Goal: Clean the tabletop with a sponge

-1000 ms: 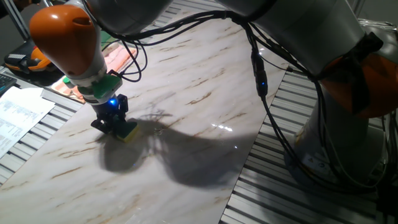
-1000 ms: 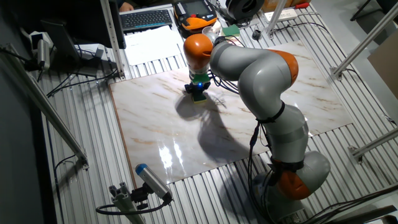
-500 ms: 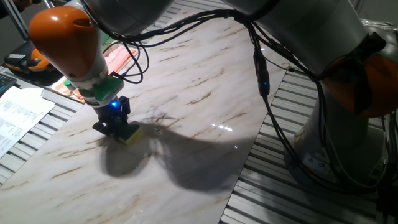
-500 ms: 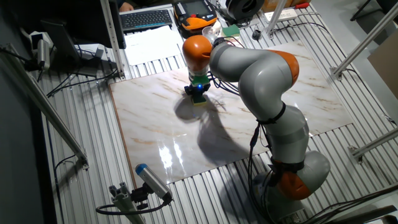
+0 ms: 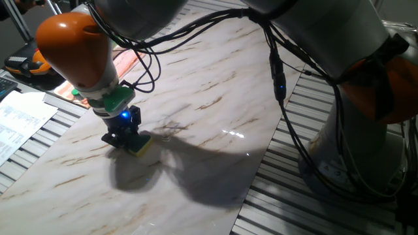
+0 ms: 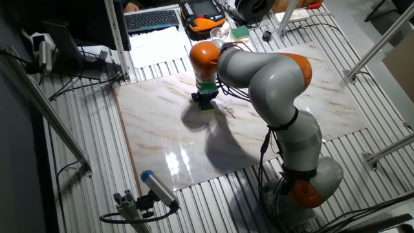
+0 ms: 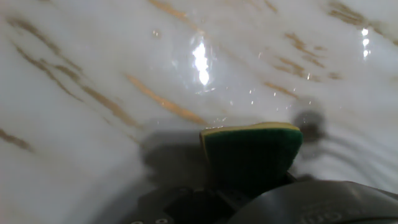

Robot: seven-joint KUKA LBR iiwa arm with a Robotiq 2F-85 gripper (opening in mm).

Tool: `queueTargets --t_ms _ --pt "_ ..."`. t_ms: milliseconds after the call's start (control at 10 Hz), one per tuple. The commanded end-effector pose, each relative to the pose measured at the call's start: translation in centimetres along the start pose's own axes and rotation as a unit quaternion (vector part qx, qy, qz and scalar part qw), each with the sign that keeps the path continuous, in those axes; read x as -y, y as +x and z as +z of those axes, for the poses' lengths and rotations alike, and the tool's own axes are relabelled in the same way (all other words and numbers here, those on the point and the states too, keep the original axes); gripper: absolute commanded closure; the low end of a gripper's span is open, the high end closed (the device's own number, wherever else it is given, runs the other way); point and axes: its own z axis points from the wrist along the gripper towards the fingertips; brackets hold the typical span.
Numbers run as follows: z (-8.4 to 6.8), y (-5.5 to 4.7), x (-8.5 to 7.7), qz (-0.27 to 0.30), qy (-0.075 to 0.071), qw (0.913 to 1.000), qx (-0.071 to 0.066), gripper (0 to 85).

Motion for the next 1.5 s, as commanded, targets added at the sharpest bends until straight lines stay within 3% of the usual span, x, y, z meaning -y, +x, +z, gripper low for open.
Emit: queueTargets --t_ms 0,600,1100,1400 --pt "0.0 0.1 0.1 0.000 -0.001 1.0000 0.001 85.0" --pt "-0.2 1.9 0.0 0.000 -0.001 1.0000 -0.001 85.0" --pt "0.4 2.9 0.4 -0.004 -0.003 1.0000 0.000 85.0" --pt "1.1 3.8 0.8 -0.008 -0.012 0.9999 0.001 85.0"
